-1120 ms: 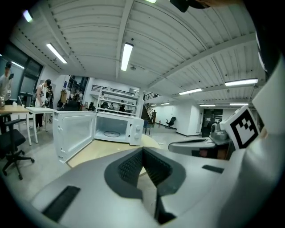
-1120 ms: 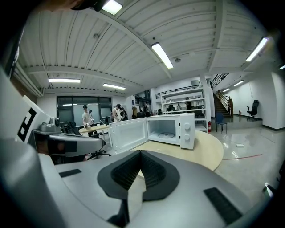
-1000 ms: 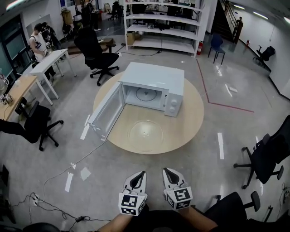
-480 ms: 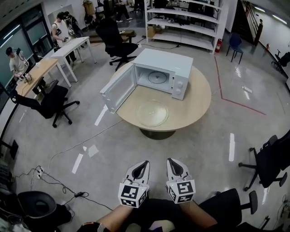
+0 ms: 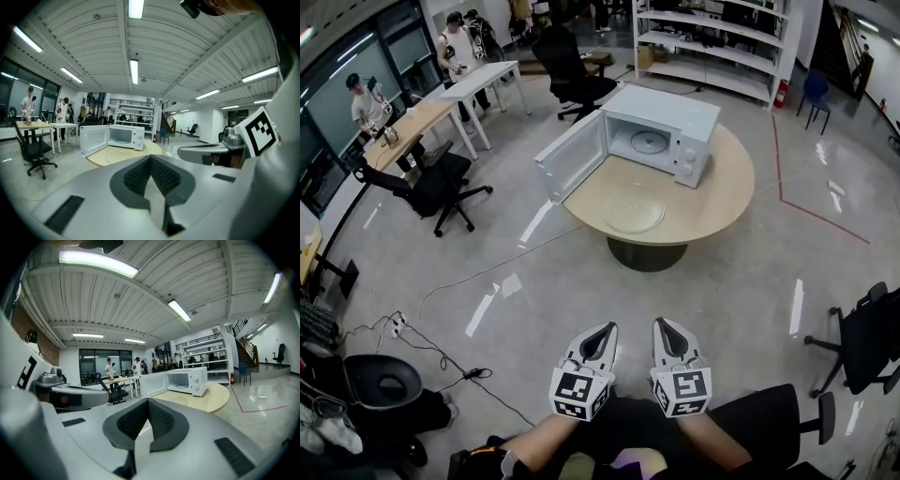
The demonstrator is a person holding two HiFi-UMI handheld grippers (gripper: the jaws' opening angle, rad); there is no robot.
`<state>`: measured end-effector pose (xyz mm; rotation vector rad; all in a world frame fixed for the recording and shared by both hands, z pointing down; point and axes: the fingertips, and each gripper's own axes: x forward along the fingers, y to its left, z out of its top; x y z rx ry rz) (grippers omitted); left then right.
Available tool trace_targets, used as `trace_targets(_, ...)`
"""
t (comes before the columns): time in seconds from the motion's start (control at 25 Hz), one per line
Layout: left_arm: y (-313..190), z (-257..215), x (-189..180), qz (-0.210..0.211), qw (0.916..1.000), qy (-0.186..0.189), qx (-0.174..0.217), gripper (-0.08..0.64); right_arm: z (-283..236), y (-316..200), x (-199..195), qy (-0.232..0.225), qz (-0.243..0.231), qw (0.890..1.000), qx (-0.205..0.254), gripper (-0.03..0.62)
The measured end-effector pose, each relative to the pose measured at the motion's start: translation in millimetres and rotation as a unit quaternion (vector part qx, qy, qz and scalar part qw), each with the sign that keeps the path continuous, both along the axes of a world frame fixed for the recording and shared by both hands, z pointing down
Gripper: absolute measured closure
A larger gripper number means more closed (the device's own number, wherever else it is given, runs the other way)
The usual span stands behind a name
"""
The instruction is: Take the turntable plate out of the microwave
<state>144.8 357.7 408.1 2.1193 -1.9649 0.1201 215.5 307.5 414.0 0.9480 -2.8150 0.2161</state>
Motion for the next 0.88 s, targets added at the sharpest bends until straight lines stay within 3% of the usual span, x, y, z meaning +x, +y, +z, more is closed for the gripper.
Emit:
trace_targets(0.44,26,-17,26,0.011,0.9997,-0.015,0.015,0.514,-13,27,22,-0.006,0.003,1.000,0.016,0.575)
trace_targets(0.88,55,-7,9,-0.024,0.9996,-0.016,0.008,0.514,-1,51,14,0.005,-0.006,1.000,0.014,0.575)
